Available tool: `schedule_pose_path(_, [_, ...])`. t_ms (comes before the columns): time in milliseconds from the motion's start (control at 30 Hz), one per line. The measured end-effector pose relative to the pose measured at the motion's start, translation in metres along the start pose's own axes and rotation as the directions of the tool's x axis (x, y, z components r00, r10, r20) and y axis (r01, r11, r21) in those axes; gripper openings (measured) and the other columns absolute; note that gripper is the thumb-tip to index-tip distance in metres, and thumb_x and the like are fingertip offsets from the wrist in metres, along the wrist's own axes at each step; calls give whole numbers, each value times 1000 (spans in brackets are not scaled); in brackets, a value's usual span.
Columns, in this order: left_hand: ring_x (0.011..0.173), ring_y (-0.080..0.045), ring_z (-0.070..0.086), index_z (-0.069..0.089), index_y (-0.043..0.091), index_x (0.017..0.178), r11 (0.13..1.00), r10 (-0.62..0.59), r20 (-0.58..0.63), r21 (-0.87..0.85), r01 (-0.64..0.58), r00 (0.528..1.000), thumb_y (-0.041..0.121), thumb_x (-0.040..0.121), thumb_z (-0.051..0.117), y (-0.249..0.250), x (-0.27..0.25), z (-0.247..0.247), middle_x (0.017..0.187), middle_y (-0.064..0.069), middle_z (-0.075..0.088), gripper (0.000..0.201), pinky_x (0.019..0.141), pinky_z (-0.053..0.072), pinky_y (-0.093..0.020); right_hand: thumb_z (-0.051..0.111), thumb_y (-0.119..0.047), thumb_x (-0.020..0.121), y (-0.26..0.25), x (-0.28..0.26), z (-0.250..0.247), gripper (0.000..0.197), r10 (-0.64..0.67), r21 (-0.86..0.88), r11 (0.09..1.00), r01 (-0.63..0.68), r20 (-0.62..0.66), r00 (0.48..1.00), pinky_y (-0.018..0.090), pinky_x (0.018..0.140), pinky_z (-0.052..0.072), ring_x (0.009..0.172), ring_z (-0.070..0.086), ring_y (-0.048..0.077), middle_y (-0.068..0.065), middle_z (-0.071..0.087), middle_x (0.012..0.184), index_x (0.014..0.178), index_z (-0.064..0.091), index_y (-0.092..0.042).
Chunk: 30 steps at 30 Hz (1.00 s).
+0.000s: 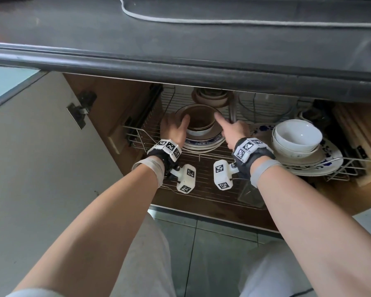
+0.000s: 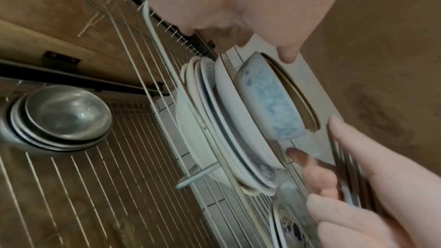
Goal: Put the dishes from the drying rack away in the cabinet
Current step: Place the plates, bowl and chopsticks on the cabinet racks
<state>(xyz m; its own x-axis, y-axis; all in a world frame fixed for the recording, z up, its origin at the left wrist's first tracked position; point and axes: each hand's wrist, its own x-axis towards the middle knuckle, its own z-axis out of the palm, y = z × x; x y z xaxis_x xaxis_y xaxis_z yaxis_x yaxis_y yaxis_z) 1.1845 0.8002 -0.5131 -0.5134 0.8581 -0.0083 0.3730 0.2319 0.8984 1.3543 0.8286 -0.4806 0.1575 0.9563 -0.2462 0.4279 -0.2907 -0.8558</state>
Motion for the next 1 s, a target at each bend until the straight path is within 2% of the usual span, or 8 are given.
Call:
schedule_pose_path(100, [121,-32,61,64,10,128,998,21,41,-55,-18,999,57,90,46,2,-4,-4,129,-15,66,63,109,45,-41,67,-63,80,-2,-2,11,80,-4,67,998,-2,101,995,23,52,40,50,57,7,1,73,74,132,48,-6])
schedule_pose_path(233, [116,-33,64,64,2,126,998,8,68,-59,-4,998,29,102,50,8,-4,-6,124,-22,68,39,98,48,-34,66,-48,89,0,2,20,77,-12,99,995,-2,136,991,18,41,33,34,54,-4,-5,68,50,143,33,-2])
schedule_pose_path(367, [116,-37,64,65,-2,124,999,-3,111,-36,7,994,24,103,48,9,9,-4,123,-26,68,37,102,49,-42,66,-57,84,0,13,25,82,-18,123,992,4,114,993,23,52,40,62,62,5,5,76,96,141,38,-5])
schedule_pose_path(533, [135,-31,51,47,3,145,996,0,145,-85,12,990,21,105,44,15,9,-1,144,-19,55,44,111,37,-30,68,-61,80,3,21,23,90,13,127,991,-28,115,993,45,99,49,116,59,29,9,61,124,144,35,-7])
schedule_pose_path(667, [135,-29,50,48,8,145,991,-3,9,-132,4,1000,30,101,51,12,1,-1,145,-15,55,50,112,36,-28,56,-75,76,5,15,15,70,-43,145,989,26,115,992,33,72,48,78,64,20,4,69,87,116,51,-18])
schedule_pose_path(767, [119,-29,61,63,14,123,994,-11,-228,-106,-14,974,47,87,56,8,-13,-5,125,-9,67,49,105,47,-40,47,-92,49,23,31,12,88,-41,130,991,28,97,994,42,85,53,86,65,26,5,68,94,95,53,-17])
schedule_pose_path(900, [109,-21,67,65,17,120,974,8,-224,-218,-58,975,58,83,61,6,-37,-9,115,-3,72,56,97,52,-36,60,-58,68,20,-16,-9,40,-166,6,985,170,259,952,36,61,48,63,52,21,2,55,68,71,52,-19])
schedule_pose_path(1000, [69,-6,64,69,18,105,919,105,-49,-378,-116,993,57,85,66,8,-64,-13,76,11,69,44,65,52,-23,61,-32,85,36,-37,-3,27,-101,-80,983,167,527,844,23,39,28,40,34,13,-2,39,53,68,45,-18])
